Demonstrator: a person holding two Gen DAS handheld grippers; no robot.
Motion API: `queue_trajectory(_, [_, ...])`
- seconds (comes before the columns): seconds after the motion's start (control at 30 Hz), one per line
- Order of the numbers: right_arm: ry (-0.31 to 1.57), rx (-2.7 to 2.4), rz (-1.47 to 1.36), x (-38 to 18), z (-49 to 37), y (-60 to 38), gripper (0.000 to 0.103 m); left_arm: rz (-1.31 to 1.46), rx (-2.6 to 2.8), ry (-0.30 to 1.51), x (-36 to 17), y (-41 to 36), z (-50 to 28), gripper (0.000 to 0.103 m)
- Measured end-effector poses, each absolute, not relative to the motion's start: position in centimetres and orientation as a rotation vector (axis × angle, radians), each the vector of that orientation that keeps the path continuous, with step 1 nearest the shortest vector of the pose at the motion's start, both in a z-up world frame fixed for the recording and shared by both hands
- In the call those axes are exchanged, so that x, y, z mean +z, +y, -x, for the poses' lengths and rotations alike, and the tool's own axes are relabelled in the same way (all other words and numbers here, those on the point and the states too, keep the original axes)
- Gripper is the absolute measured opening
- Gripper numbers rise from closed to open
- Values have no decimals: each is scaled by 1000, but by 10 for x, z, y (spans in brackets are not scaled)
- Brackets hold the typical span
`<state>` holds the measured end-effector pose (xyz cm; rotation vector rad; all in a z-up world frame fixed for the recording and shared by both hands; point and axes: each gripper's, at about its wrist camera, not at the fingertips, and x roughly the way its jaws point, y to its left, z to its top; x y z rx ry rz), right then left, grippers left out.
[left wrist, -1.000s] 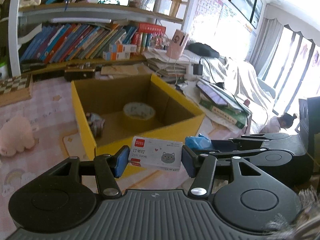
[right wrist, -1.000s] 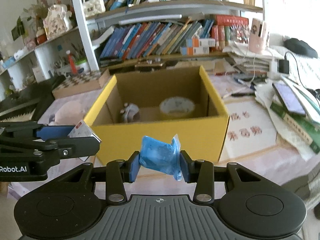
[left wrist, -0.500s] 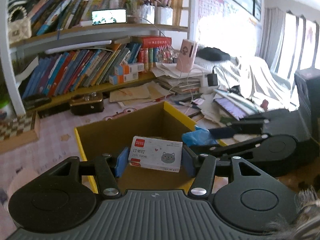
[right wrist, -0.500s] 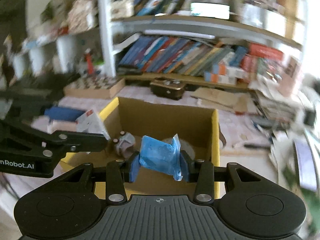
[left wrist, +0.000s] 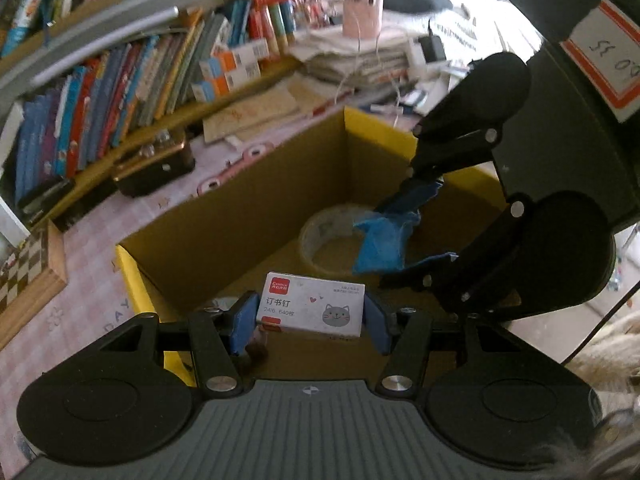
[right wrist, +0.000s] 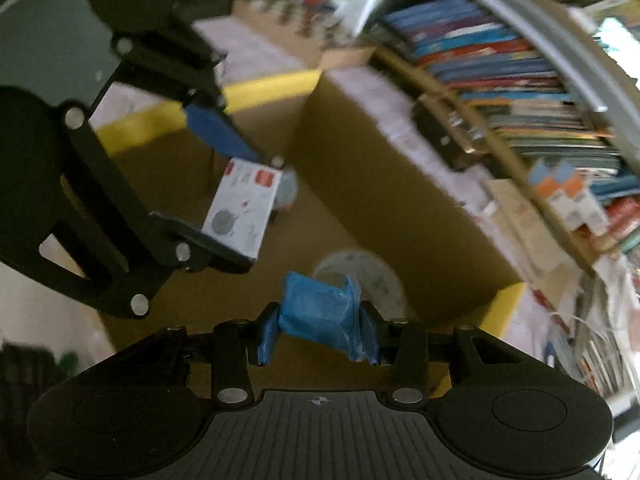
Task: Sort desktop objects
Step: 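Lower the sponge and card box into the yellow box and open both grippers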
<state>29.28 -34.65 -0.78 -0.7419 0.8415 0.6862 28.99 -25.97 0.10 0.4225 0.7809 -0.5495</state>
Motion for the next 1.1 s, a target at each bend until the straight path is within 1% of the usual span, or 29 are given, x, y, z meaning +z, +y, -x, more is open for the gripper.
queue_trajectory(0.23, [983, 772, 806, -33, -314, -333, 42, -473, -569, 853, -15, -270, -300, 53])
queue_trajectory(0.57, [1025, 797, 904, -54, -319, -321, 42, -469, -561, 923, -25, -269, -308, 54])
queue_trajectory(0.8, [1000, 804, 899, -48, -317, -324, 43, -460, -553, 921, -24, -269, -306, 53])
queue_trajectory(0.83, [986, 802, 896, -46, -316, -325, 43, -456, -551, 916, -24, -268, -306, 55])
queue_trajectory(0.87, [976, 799, 891, -43, -315, -326, 46, -454, -546, 911, -23, -267, -305, 55])
queue_trajectory(0.93, [949, 792, 865, -35, -312, -331, 52, -442, -530, 890, -18, -264, -303, 63])
queue_trajectory(0.97, [935, 789, 847, -30, -311, -335, 54, -436, -526, 877, -15, -262, -301, 65])
queue_trajectory(1.03, [907, 780, 794, -19, -306, -343, 56, -425, -515, 840, -6, -257, -296, 75])
queue_trajectory(1.1, [877, 762, 740, -8, -307, -348, 58, -411, -498, 799, 5, -252, -290, 78])
